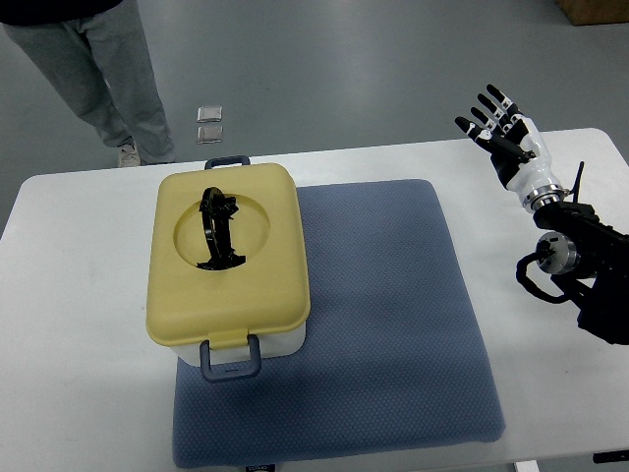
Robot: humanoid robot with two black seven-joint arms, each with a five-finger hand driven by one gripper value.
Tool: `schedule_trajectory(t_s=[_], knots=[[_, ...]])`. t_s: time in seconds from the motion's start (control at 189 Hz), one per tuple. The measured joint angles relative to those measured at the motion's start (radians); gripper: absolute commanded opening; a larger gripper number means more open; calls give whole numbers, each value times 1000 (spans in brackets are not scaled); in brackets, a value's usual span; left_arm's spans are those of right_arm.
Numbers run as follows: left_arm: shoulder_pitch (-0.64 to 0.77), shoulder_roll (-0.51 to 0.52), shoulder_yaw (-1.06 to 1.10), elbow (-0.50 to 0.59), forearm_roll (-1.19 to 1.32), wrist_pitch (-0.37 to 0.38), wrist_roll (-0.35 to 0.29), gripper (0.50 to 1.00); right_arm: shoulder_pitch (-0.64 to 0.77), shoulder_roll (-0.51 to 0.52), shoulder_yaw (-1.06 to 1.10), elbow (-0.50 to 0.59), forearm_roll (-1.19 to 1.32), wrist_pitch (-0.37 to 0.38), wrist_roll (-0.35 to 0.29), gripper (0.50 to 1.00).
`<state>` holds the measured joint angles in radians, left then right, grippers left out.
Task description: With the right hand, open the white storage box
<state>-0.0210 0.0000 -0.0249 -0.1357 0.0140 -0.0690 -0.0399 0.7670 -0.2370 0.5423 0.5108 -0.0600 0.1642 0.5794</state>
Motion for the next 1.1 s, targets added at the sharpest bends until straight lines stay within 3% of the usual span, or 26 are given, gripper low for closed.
schedule_trajectory(t_s=[0.392, 0.636, 0.906, 1.102], knots=[[-5, 0, -1, -1, 0, 0, 0, 1000, 85, -25, -23, 10, -30, -2, -5, 924], [-5, 0, 0, -1, 0, 0, 0, 1000, 221, -80, -102, 34, -291, 2, -2, 924], [-5, 0, 2, -1, 0, 0, 0, 1000, 425, -203, -193, 252, -825, 21, 6, 924], [-5, 0, 2, -1, 0, 0, 0, 1000, 554, -217, -196, 426, -1211, 32, 30, 921]])
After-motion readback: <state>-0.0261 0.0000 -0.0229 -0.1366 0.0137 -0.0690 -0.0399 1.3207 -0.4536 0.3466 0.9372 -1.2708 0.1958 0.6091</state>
